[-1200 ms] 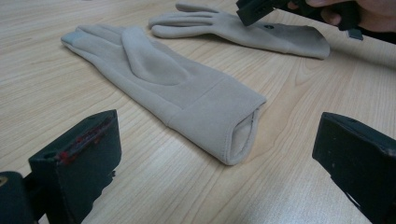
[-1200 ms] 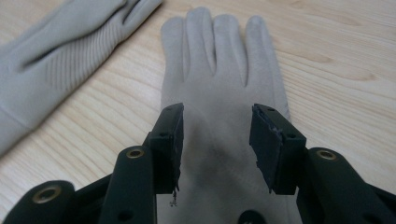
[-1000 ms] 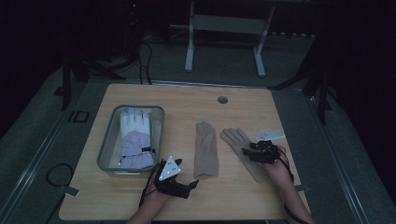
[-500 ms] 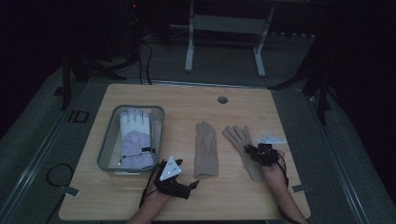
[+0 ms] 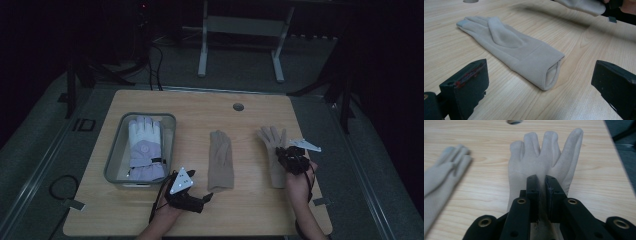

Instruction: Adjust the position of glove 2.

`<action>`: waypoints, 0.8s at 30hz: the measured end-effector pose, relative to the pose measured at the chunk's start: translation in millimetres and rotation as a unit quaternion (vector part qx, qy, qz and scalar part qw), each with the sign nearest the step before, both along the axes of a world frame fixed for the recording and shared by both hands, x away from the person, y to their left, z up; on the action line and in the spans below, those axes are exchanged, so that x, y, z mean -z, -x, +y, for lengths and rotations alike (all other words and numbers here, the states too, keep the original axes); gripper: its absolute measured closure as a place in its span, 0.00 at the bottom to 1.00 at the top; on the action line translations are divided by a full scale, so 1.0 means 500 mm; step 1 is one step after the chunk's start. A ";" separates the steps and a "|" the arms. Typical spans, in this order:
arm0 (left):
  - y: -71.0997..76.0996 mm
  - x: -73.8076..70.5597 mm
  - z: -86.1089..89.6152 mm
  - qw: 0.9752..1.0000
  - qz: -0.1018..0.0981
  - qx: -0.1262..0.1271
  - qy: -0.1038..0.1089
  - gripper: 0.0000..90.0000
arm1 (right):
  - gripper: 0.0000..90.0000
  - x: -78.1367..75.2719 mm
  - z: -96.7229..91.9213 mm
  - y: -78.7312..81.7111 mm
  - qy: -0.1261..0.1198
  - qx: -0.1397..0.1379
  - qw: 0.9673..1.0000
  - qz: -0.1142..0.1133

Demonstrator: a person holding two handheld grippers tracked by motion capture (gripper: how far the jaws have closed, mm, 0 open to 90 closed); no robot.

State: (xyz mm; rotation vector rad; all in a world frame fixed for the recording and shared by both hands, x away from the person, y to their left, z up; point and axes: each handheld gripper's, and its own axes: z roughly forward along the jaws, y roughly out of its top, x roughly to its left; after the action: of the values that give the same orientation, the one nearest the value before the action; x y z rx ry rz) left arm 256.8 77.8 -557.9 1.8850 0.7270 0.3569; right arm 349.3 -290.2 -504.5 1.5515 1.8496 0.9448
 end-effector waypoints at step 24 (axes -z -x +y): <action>0.000 0.001 0.000 1.000 0.000 0.006 -0.001 0.01 | 0.64 0.065 -0.044 -0.023 0.018 -0.077 0.995 0.052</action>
State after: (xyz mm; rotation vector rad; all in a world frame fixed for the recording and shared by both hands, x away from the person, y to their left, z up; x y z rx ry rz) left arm 257.1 77.8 -558.5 1.8912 0.7154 0.3507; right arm 360.9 -312.1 -536.8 1.4781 2.0735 0.9085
